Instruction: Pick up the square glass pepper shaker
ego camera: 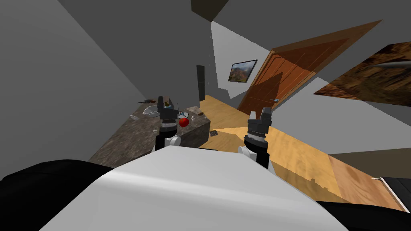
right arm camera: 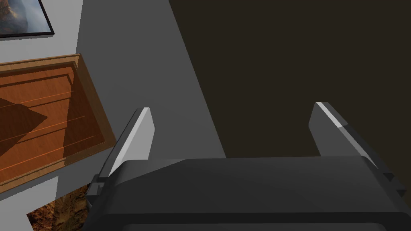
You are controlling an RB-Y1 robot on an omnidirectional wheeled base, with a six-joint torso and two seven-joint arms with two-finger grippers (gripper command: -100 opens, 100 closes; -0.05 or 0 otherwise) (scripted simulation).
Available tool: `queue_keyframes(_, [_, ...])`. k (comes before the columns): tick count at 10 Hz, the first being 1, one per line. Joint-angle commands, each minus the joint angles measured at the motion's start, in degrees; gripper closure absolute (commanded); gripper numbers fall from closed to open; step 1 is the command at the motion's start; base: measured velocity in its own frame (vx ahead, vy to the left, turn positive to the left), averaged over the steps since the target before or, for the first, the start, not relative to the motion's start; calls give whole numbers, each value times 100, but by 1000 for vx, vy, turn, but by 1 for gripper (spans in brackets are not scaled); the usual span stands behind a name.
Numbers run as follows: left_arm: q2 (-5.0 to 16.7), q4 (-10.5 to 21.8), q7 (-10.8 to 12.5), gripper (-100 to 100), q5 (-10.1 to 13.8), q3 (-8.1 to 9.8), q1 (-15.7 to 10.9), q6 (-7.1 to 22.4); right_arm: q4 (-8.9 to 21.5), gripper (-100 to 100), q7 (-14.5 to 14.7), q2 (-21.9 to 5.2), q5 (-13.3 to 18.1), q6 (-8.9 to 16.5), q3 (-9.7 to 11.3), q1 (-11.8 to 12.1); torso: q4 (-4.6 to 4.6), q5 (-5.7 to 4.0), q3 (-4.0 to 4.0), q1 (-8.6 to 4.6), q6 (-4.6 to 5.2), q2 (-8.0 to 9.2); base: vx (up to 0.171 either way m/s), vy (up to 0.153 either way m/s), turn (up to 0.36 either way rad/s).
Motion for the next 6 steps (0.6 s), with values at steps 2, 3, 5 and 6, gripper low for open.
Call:
queue_keyframes(2, [255, 184, 133, -100, 106, 11, 4, 10, 0, 0, 0, 0, 0, 0, 0, 0, 0, -2, -1, -13, 0, -1, 1, -66, 20])
queue_keyframes(3, [370, 355, 263, -100, 209, 23, 16, 20, 0, 0, 0, 1, 0, 0, 1, 0, 0, -6, 0, -29, 0, 0, -4, -152, 35])
queue_keyframes(5, [447, 552, 419, -100, 332, 38, 37, 36, 0, 0, 0, 1, 0, 0, 1, 0, 0, -13, 1, -57, 0, 2, 5, -152, 32])
queue_keyframes(6, [504, 764, 593, -100, 467, 56, 66, 56, 0, 0, 0, 2, 0, 0, 1, 0, -1, -13, -3, -59, 0, -5, 4, -227, 37])
